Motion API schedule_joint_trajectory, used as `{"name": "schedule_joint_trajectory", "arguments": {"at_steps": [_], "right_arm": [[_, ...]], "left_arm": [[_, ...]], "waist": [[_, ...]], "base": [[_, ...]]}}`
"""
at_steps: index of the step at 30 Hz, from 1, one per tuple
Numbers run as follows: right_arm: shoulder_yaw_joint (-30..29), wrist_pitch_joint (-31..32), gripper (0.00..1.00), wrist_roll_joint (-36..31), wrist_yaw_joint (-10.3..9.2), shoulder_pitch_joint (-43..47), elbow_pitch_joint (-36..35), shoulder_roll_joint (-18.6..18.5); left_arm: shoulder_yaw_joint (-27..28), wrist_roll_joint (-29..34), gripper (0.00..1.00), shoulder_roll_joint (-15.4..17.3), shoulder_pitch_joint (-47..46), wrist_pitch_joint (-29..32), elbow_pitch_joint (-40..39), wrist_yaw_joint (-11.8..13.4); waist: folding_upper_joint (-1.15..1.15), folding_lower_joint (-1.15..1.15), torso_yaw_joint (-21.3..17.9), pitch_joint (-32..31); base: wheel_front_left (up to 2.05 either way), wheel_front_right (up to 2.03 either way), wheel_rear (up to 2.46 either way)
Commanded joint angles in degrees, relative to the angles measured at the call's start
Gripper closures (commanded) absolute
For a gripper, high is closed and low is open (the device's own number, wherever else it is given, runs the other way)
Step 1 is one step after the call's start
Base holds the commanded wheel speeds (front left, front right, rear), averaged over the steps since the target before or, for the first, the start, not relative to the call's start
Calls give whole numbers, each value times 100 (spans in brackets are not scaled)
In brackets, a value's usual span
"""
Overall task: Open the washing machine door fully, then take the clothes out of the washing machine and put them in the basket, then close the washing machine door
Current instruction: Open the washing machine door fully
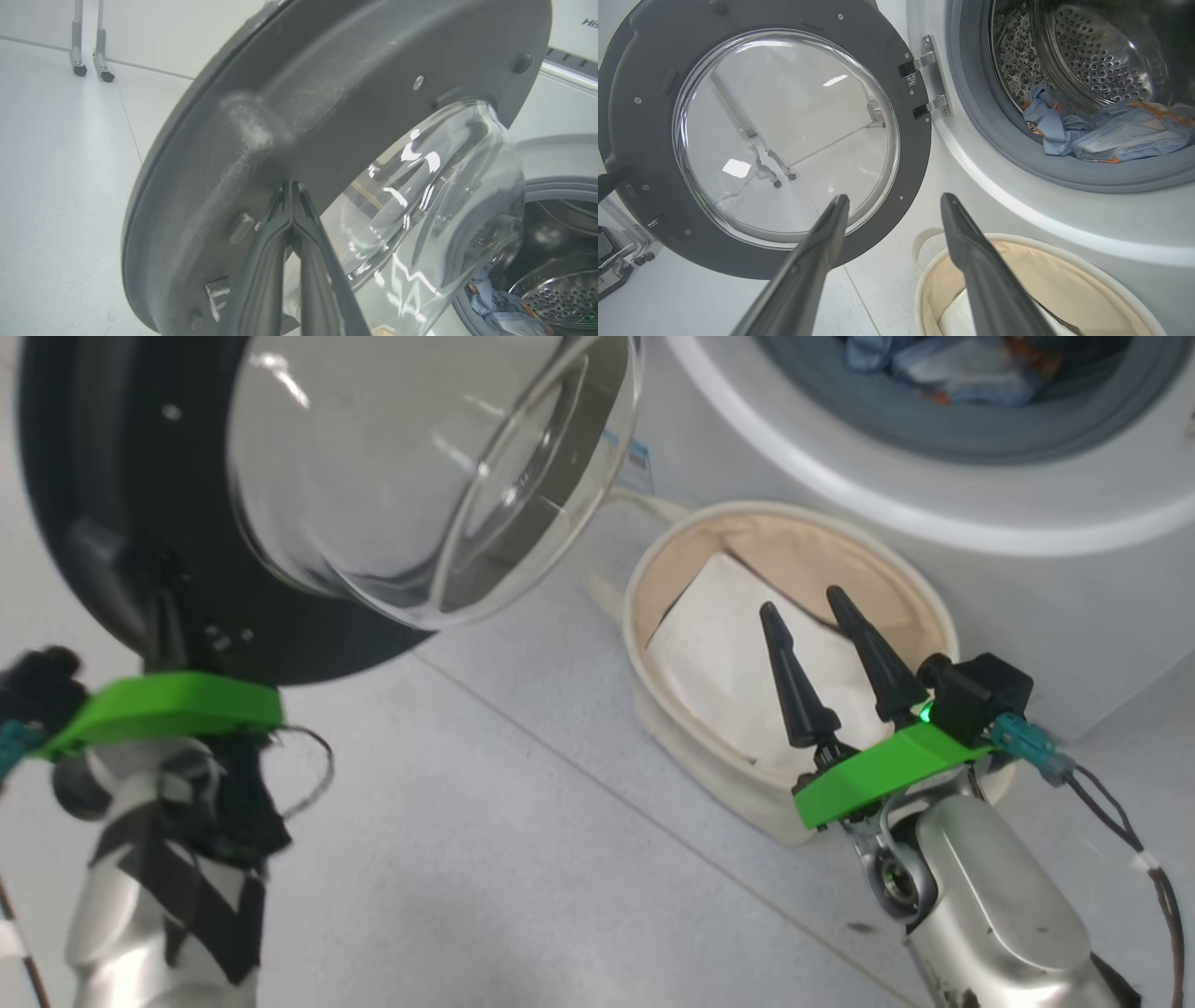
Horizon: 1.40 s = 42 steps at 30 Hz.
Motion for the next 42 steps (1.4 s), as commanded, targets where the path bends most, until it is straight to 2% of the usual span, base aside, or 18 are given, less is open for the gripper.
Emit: {"name": "schedule_joint_trajectory", "arguments": {"at_steps": [1,5,10,14,19,24,26,27,34,38,42], "right_arm": [[165,-16,0,-50,2,-180,-168,58],[210,8,0,-54,2,-263,-188,28],[186,37,0,-74,2,-290,-219,-15],[103,39,0,-91,2,-250,-241,-41],[8,34,0,-98,2,-155,-266,-28],[-112,25,0,-120,2,-30,-239,2],[-170,14,0,-120,2,41,-228,17],[-187,7,0,-119,2,73,-225,27],[-325,-44,0,-23,2,372,-154,110],[-398,-62,0,27,2,496,-145,155],[-505,-68,0,64,2,607,-163,174]], "left_arm": [[344,53,100,224,-241,-67,-146,6],[858,236,100,164,-361,-68,-49,-98],[1315,392,100,86,-579,-69,347,-431],[1542,614,100,20,-779,-69,643,-683],[1781,927,100,-36,-989,-69,960,-878],[1798,1193,100,-59,-1118,-70,1385,-1102],[1782,1257,9,-58,-1132,-70,1567,-1159],[1814,1286,0,-39,-1128,-70,1619,-1170],[1746,1572,0,38,-811,-70,1904,-1231],[1712,1708,0,163,-536,-39,1922,-1062],[1659,1785,0,190,-281,-30,1645,-1024]], "waist": [[0,0,33,138],[0,0,32,290],[0,0,20,397],[0,0,6,400],[0,0,-20,333],[0,0,-60,170],[0,0,-90,48],[0,0,-125,-11],[0,0,-502,-571],[0,0,-885,-839],[0,0,-1169,-1013]], "base": [[0,0,0],[0,0,0],[0,0,0],[0,0,0],[0,0,0],[0,0,0],[0,0,0],[0,0,0],[0,0,0],[0,0,0],[0,0,0]]}}
